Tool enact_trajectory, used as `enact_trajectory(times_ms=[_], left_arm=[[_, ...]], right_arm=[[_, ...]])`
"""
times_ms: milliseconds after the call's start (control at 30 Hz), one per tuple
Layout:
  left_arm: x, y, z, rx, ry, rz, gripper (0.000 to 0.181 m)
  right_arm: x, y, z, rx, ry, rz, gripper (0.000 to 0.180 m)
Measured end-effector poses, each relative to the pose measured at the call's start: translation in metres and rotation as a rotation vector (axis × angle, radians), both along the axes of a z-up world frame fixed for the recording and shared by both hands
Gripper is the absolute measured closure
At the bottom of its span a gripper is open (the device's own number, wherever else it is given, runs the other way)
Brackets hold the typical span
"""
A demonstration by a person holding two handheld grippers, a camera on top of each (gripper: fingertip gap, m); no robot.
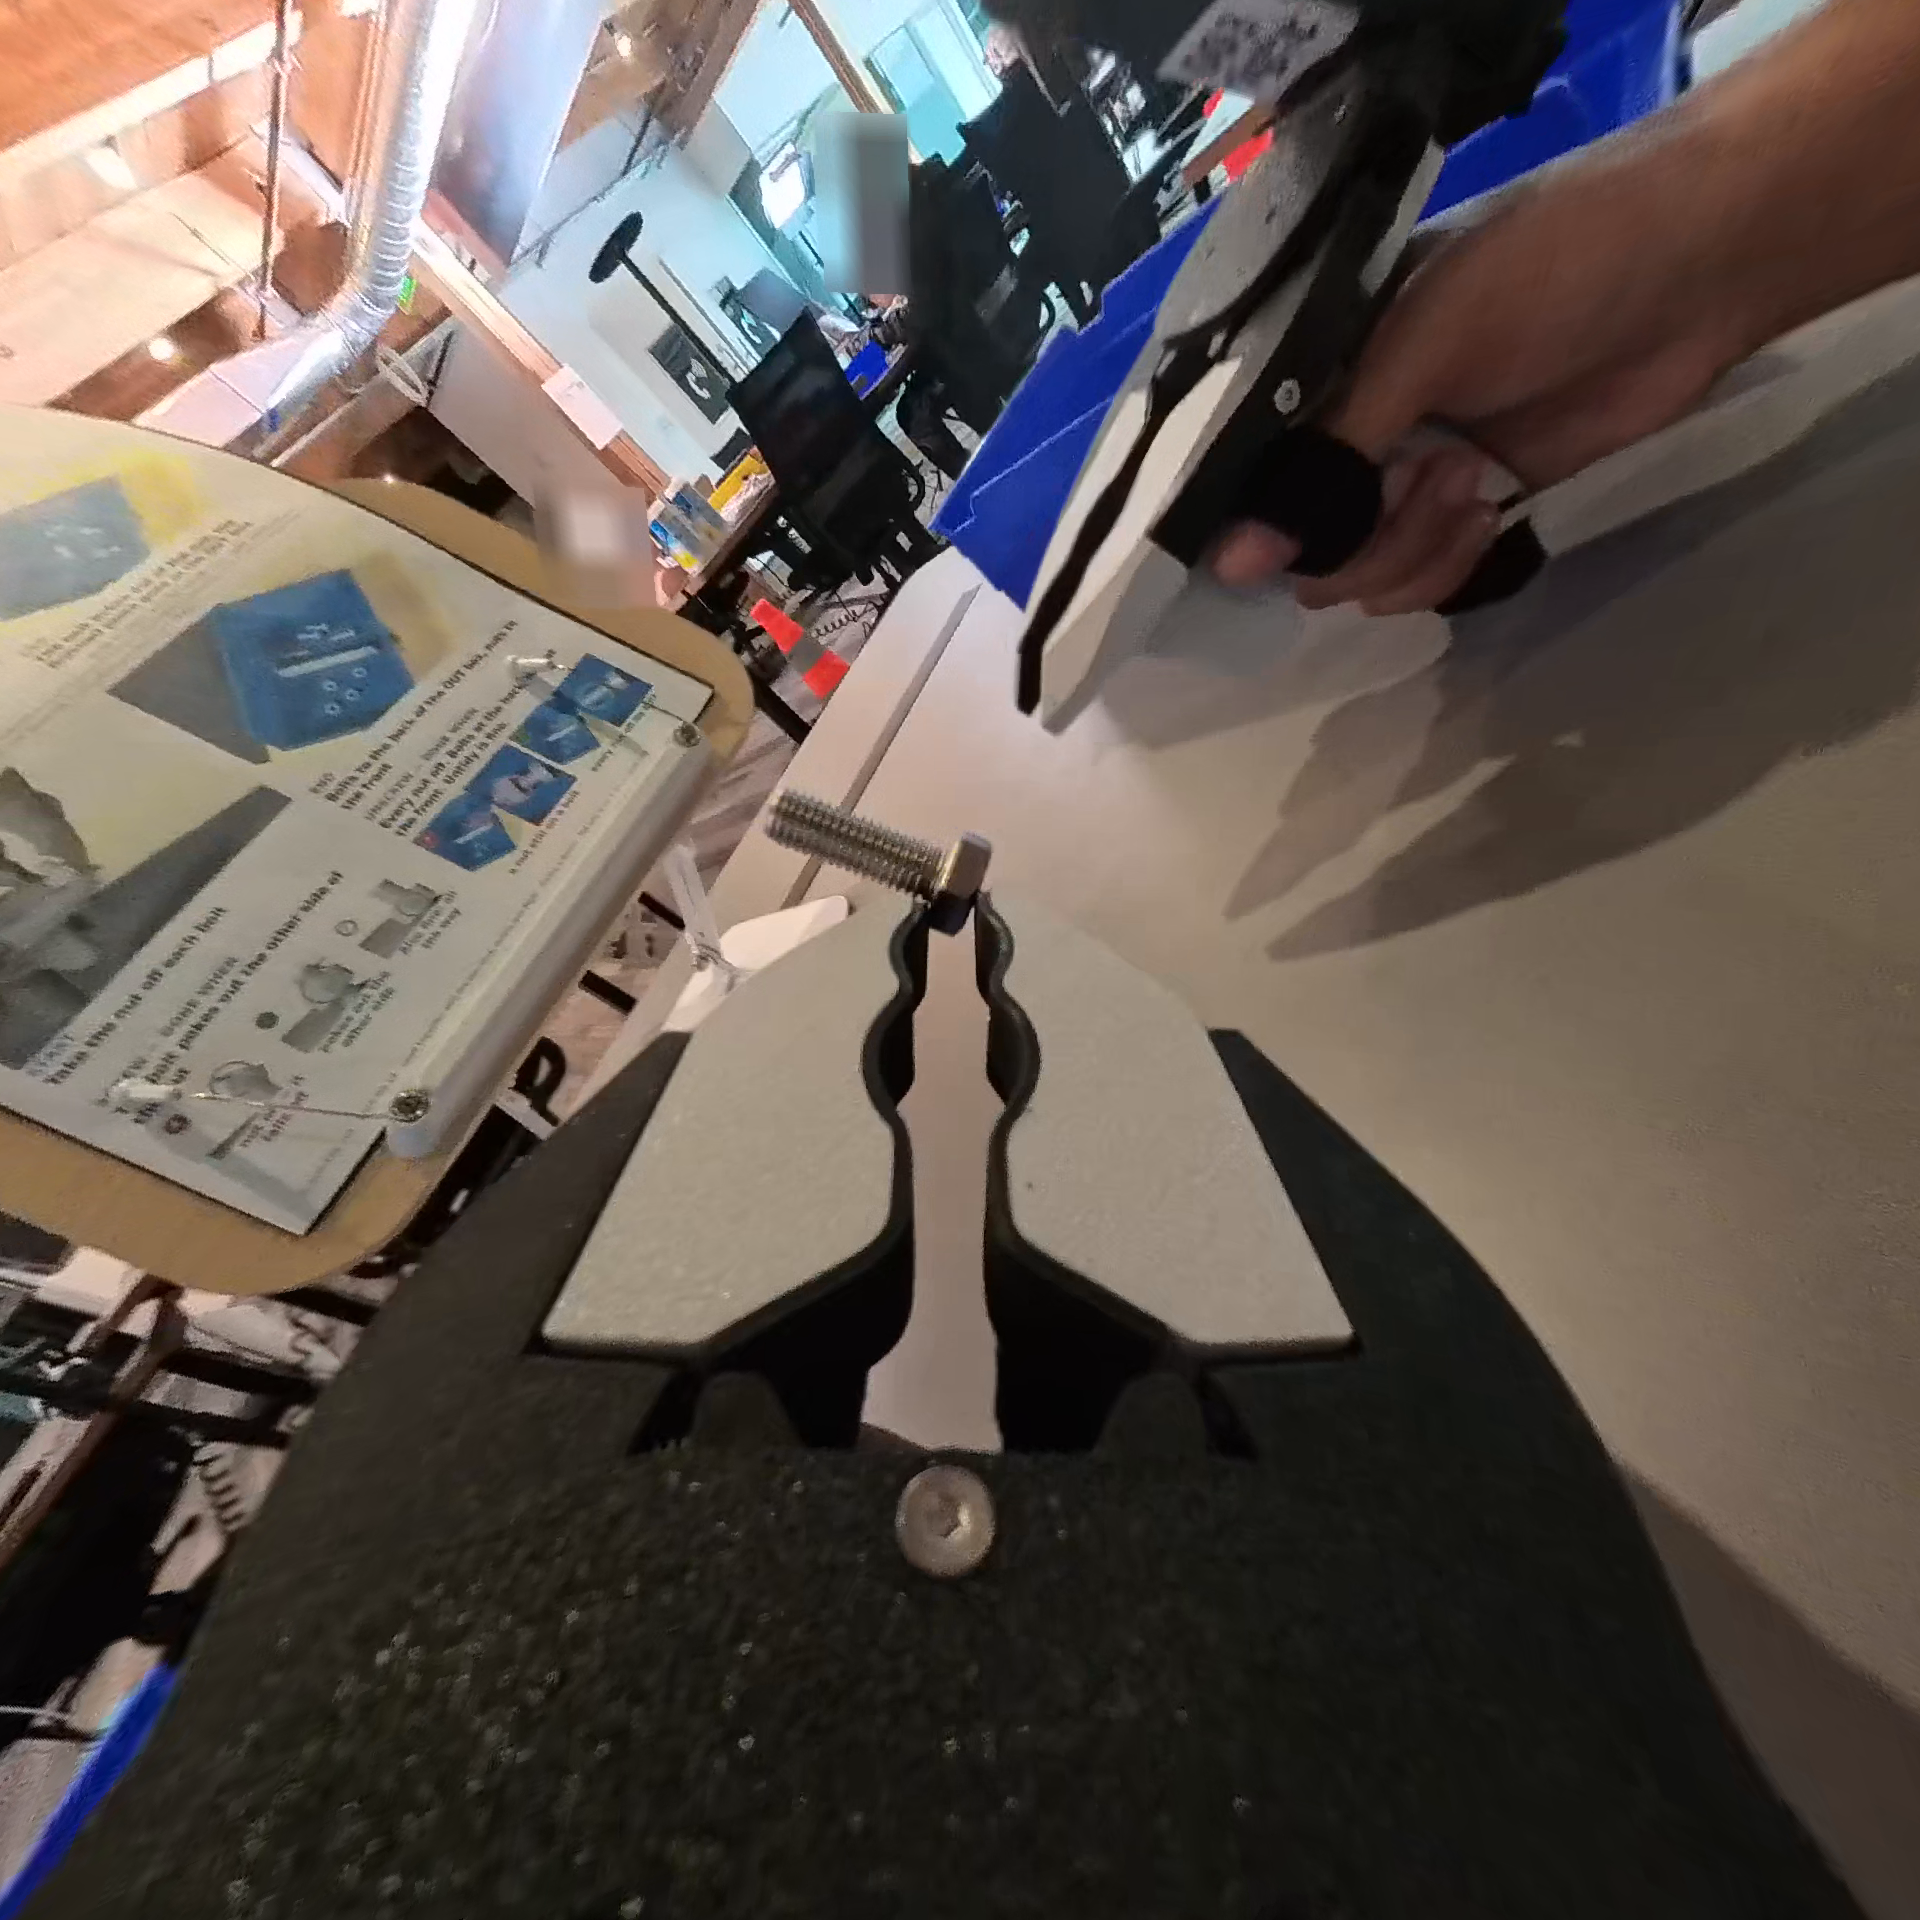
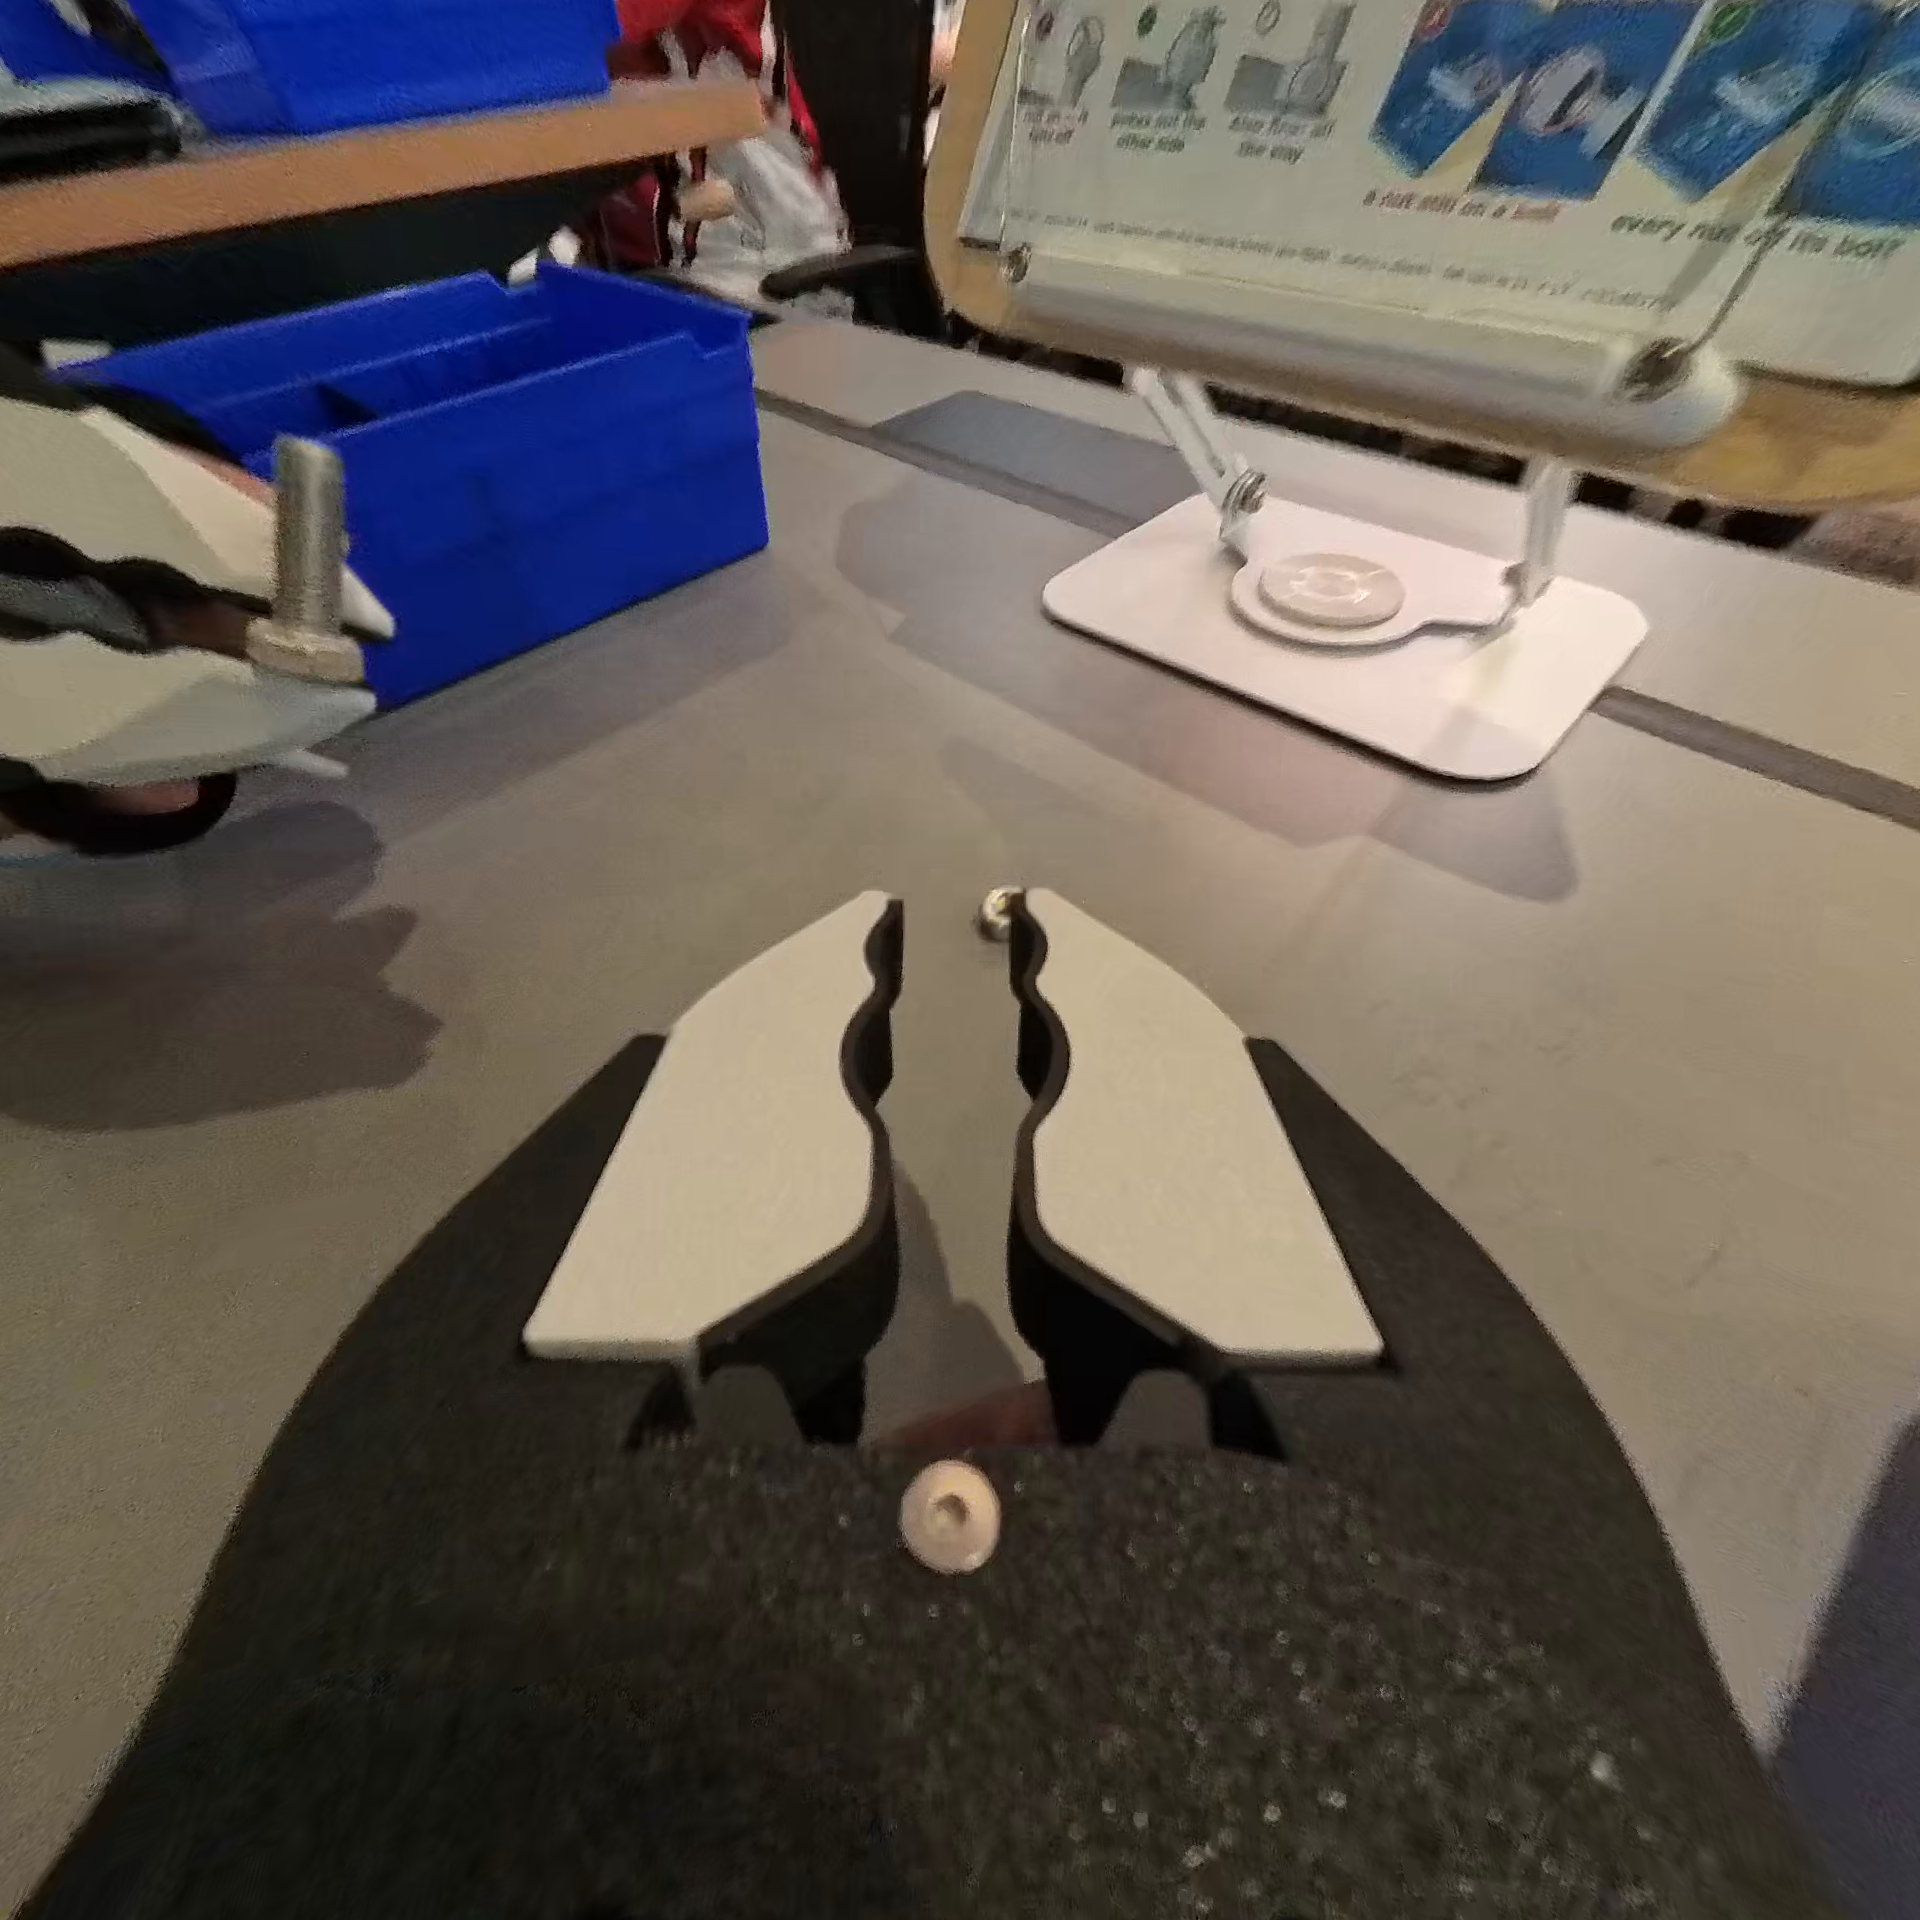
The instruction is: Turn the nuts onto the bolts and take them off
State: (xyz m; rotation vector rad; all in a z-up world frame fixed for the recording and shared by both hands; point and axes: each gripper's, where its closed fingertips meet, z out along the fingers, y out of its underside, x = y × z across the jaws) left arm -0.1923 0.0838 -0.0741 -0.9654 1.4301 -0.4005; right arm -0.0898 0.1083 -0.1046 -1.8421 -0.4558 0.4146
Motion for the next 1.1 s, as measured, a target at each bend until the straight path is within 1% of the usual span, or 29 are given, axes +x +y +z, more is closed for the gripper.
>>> enact_trajectory(times_ms=[67,100,167,233,300,400,433,533,767,800,833,900,1000,1100], left_arm=[[-0.001,0.002,-0.004,-0.038,0.015,-0.001,0.173],[-0.002,0.005,-0.004,-0.043,0.020,0.008,0.172],[-0.005,0.009,-0.003,-0.074,0.020,0.023,0.173],[-0.007,0.013,-0.001,-0.090,0.007,0.032,0.173],[-0.009,0.012,0.001,-0.066,0.003,0.019,0.172],[-0.011,0.010,0.003,-0.033,-0.001,0.005,0.173],[-0.011,0.010,0.003,-0.037,-0.001,0.004,0.173],[-0.012,0.013,0.003,-0.059,-0.009,0.007,0.173],[-0.015,0.017,0.003,-0.072,0.000,0.011,0.172],[-0.015,0.016,0.002,-0.076,0.008,0.010,0.173],[-0.015,0.017,0.001,-0.074,0.011,0.011,0.173],[-0.014,0.016,-0.001,-0.068,0.025,0.009,0.173],[-0.013,0.015,-0.004,-0.065,0.035,0.011,0.173],[-0.013,0.015,-0.004,-0.068,0.036,0.010,0.173]], right_arm=[[-0.008,0.000,-0.012,-0.107,-0.078,0.071,0.153],[-0.008,0.002,-0.017,-0.147,-0.178,0.094,0.151],[-0.005,0.015,-0.015,-0.139,-0.387,0.105,0.151],[-0.005,0.031,-0.019,-0.216,-0.551,0.165,0.152],[-0.015,0.043,-0.028,-0.309,-0.623,0.280,0.152],[-0.026,0.050,-0.051,-0.453,-0.722,0.467,0.151],[-0.026,0.053,-0.057,-0.494,-0.751,0.491,0.151],[-0.029,0.062,-0.066,-0.561,-0.772,0.529,0.153],[-0.030,0.074,-0.088,-0.589,-0.809,0.534,0.151],[-0.032,0.075,-0.088,-0.588,-0.798,0.534,0.154],[-0.031,0.076,-0.088,-0.591,-0.805,0.533,0.162],[-0.030,0.075,-0.089,-0.605,-0.819,0.539,0.163],[-0.031,0.078,-0.080,-0.549,-0.828,0.531,0.165],[-0.041,0.076,-0.049,-0.436,-0.715,0.514,0.167]])
